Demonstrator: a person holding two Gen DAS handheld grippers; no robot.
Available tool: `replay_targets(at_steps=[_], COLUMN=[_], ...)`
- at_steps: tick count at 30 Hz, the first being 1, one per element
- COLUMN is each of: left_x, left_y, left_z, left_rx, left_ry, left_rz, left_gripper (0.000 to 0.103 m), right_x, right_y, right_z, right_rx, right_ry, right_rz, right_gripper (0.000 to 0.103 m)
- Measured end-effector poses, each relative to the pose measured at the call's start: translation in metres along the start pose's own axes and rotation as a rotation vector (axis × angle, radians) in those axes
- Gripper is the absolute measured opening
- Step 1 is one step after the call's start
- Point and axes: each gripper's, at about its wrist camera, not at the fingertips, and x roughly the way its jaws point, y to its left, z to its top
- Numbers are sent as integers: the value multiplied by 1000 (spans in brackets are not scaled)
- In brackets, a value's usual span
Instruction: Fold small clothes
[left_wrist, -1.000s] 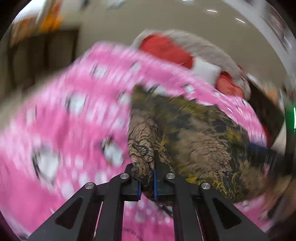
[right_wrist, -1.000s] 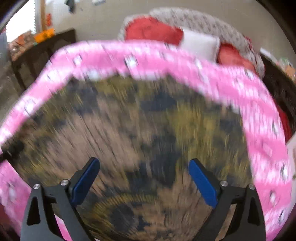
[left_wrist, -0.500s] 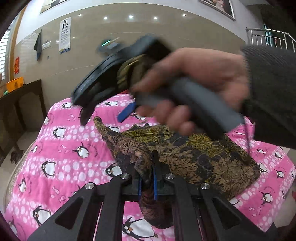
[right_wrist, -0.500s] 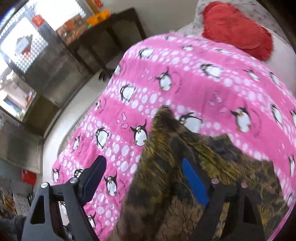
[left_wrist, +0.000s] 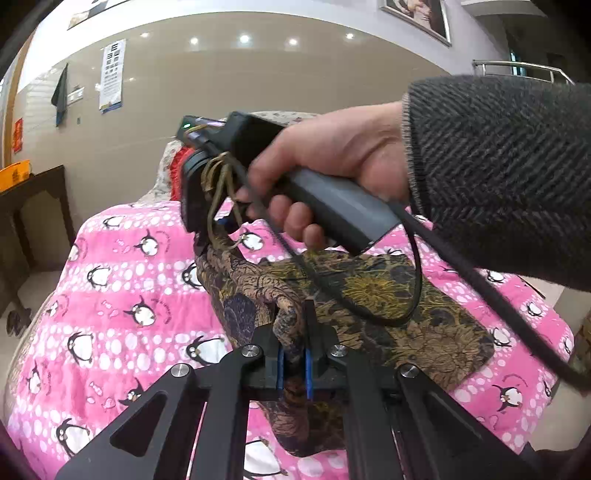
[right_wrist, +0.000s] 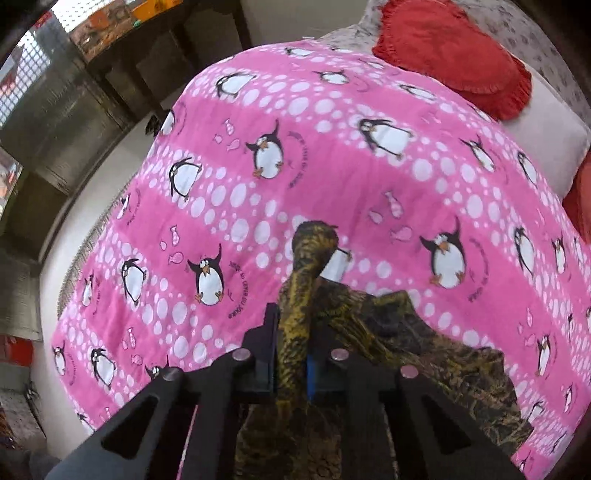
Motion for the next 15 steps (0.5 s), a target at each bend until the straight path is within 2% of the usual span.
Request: replay_targets(at_steps=[8,15], left_x=[2,26], left_y=[-35,-94], left_z=[7,15], left_rx=[86,190], left_ry=[10,62], left_rz=[-66,-181], left_gripper=[0,0], right_x=[-38,-63], right_y=[-66,-141], right_z=[-35,-89], right_rx=[144,240], right_ry=[-72,-99], right_rz=[81,95], right_gripper=[8,8])
